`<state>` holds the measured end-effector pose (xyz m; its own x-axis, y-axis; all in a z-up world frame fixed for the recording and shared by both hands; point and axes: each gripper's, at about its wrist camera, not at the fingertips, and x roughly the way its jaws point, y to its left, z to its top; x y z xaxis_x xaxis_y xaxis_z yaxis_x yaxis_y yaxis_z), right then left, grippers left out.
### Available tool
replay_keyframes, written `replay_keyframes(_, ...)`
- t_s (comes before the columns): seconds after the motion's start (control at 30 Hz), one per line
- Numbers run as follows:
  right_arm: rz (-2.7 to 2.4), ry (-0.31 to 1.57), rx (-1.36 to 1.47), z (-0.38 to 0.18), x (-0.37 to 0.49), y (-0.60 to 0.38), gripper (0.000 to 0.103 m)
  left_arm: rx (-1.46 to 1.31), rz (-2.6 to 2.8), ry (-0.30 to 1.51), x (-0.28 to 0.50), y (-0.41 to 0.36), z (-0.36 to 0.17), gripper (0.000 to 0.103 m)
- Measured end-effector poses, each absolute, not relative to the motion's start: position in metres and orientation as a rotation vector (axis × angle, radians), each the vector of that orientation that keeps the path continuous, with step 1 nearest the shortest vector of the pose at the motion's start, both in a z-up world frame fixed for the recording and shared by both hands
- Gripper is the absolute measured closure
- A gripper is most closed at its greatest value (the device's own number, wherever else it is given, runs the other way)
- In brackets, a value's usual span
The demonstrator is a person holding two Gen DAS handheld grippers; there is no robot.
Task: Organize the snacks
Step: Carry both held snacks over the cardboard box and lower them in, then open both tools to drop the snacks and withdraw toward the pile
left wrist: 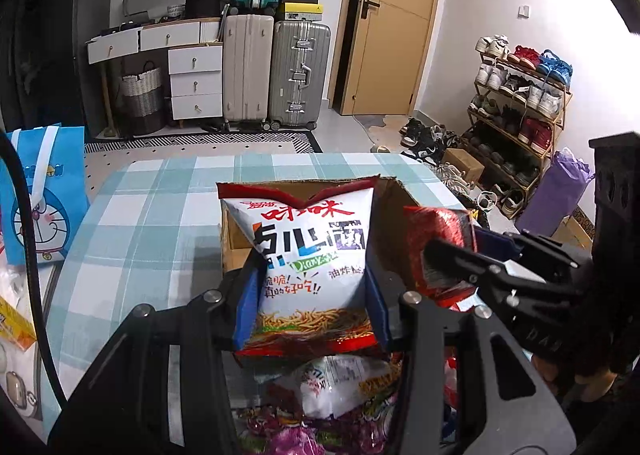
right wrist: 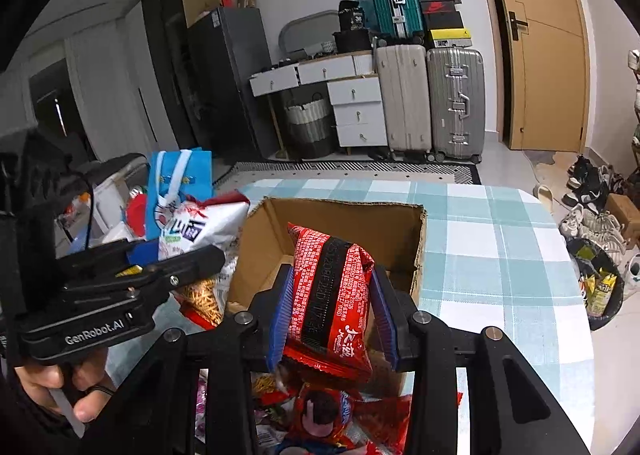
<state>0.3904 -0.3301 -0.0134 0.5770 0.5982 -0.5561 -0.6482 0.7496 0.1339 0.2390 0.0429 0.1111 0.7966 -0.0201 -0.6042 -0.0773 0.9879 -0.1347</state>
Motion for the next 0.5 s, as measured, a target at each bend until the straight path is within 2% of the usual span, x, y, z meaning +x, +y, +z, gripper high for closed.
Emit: replay_keyframes(0.5, 0.717, 0.638, -0.112, -0.027, 0.413, -0.314, 0.065, -0.132, 0.045, 0.676, 0.28, 0.047, 0.098, 0.06)
